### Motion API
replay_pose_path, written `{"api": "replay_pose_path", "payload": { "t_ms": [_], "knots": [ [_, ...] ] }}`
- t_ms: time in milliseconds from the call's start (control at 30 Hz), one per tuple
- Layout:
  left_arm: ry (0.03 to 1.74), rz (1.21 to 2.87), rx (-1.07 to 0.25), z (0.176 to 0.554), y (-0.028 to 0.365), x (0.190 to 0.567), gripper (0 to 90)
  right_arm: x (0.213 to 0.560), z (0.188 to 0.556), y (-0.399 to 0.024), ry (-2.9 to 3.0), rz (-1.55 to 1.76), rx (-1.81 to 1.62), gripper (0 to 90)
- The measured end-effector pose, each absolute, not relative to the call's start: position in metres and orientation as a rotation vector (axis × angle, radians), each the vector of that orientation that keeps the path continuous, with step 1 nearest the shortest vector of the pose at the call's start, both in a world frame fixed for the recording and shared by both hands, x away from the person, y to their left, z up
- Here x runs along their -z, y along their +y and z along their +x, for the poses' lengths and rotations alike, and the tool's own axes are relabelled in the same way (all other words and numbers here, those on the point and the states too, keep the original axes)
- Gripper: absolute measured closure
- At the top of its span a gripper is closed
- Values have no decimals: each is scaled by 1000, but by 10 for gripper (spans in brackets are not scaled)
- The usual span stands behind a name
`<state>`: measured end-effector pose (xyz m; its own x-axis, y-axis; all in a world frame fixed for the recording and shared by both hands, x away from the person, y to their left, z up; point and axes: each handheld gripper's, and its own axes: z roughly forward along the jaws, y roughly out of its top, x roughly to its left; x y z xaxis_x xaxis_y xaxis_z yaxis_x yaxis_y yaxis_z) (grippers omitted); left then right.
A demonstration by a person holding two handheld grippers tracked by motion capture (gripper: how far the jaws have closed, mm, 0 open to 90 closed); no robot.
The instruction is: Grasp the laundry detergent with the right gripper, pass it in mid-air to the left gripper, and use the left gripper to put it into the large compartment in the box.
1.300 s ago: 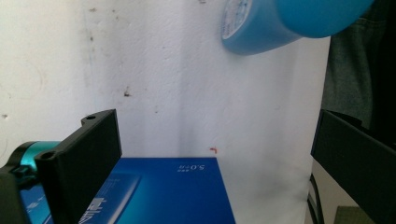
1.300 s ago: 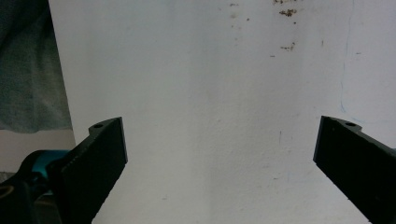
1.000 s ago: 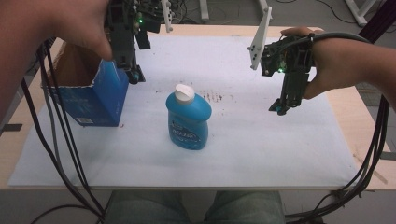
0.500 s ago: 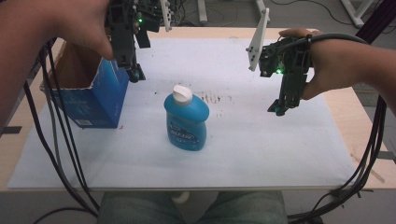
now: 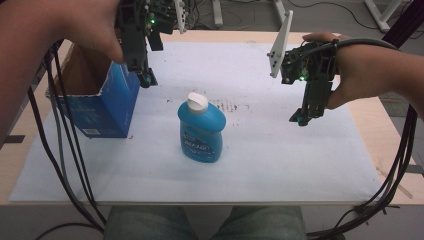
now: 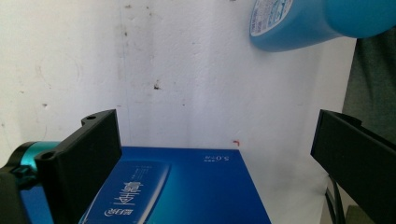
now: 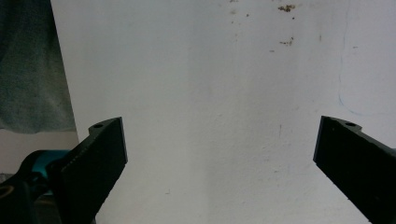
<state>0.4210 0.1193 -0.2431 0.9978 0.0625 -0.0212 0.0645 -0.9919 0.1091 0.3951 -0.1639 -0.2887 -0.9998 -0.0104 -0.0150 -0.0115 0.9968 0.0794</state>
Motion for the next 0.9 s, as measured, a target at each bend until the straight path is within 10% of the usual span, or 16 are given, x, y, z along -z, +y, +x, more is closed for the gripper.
{"api": "replay_pose_path", "payload": {
  "t_ms": [900],
  "knots": [
    [58,3036,27,412,123,241,17,322,344,-153,3101,151,-657,17]
  ]
}}
